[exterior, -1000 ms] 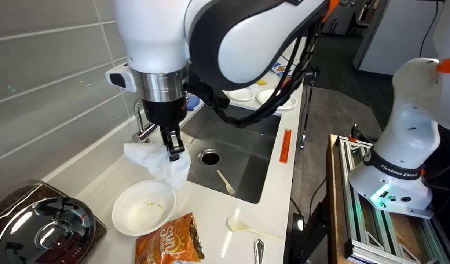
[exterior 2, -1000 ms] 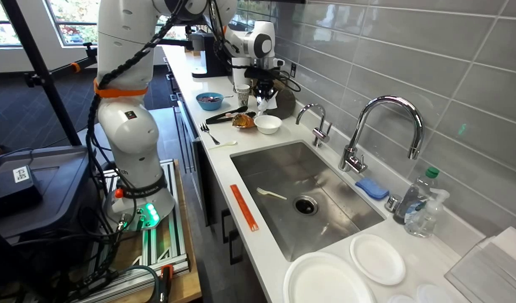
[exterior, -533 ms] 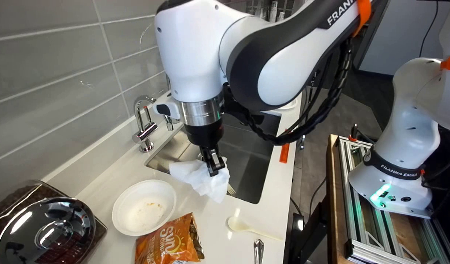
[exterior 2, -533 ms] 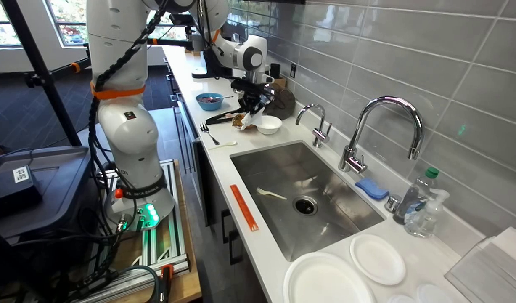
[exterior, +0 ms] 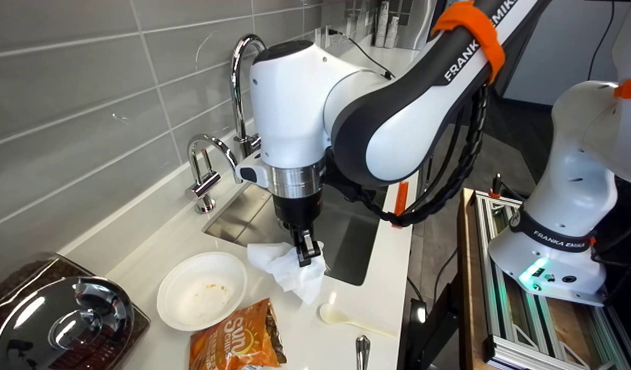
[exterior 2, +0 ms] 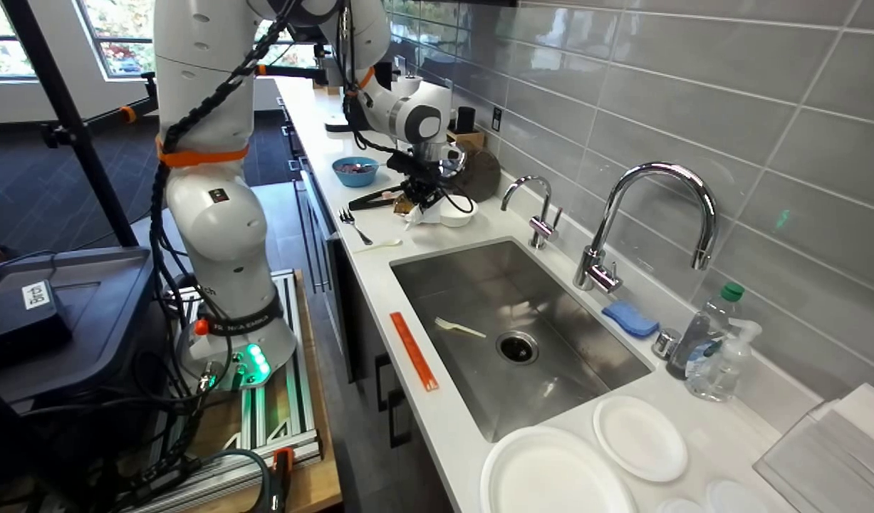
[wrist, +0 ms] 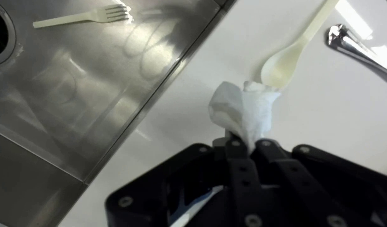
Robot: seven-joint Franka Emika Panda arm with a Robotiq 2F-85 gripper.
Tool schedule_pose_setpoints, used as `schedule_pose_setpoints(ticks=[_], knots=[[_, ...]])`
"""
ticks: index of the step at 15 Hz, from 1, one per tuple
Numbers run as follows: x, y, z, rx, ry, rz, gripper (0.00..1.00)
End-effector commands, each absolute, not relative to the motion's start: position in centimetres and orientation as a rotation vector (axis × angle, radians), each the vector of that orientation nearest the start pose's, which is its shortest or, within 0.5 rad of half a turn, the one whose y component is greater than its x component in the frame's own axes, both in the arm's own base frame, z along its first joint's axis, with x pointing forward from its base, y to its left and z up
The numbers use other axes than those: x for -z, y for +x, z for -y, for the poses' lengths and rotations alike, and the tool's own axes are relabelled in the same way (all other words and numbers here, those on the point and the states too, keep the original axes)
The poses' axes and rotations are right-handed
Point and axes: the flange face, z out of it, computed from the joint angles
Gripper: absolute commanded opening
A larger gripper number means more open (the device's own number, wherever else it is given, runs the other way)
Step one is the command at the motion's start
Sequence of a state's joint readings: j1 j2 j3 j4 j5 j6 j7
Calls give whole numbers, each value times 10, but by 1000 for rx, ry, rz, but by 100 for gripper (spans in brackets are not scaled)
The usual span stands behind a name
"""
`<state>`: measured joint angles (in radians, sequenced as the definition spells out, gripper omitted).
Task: Use the tissue to wipe the small plate
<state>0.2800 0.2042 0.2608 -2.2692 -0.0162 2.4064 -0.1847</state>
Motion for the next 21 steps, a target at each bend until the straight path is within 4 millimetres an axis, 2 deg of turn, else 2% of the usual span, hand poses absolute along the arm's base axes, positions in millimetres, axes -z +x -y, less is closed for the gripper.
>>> schedule_pose_setpoints(ticks=[1,4,5,6,12,15,16,21], knots=[[-248,460,-270,-22,-2866,1014,1],[-237,465,-268,-20,-2855,951,1],[-234,465,-267,-25,-2847,938,8],[-233,465,-267,-32,-2846,927,29],[-234,463,-269,-44,-2832,914,72],[-242,462,-266,-29,-2854,907,96],[-245,462,-266,-19,-2861,904,99],[-267,459,-263,41,-2878,902,100]])
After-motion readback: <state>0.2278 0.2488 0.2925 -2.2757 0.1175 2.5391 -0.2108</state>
